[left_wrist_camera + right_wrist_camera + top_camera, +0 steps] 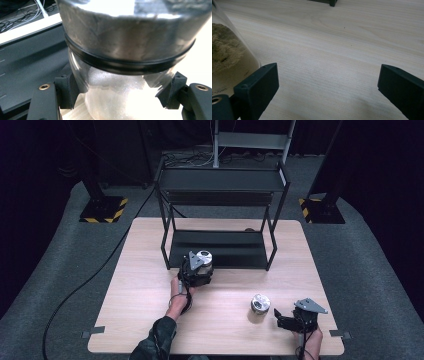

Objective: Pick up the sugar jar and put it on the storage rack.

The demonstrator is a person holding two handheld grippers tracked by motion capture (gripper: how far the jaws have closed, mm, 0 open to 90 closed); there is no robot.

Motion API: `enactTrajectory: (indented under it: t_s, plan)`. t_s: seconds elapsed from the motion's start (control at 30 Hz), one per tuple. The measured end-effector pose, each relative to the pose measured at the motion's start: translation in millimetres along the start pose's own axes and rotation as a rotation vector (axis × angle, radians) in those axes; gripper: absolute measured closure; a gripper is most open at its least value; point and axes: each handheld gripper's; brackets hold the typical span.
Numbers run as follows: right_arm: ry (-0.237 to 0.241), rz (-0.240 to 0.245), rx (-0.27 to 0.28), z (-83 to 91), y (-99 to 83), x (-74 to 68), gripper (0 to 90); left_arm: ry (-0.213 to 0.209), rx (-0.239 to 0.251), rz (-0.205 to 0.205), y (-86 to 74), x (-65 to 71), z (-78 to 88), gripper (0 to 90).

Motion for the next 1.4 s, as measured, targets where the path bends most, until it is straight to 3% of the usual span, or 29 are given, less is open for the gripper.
enactTrajectory:
  t_s: [0.73,1.4]
  plan:
    - [0.001,-0.002,0.005,0.6,-1.0,0.3,2.6,-0.008,0.008,0.017,12.5,-6.8,-14.9,30.3]
    - [0.002,-0.002,0.007,0.7,-1.3,0.9,2.6,0.000,-0.017,0.013,19.5,-12.3,-30.1,30.3]
Point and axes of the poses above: each handheld gripper's, and its own axes: z roughly backward along the jaws, y roughly out of its top, x roughly to its right, and after that the axes turned 1 degree about -x, right-handed
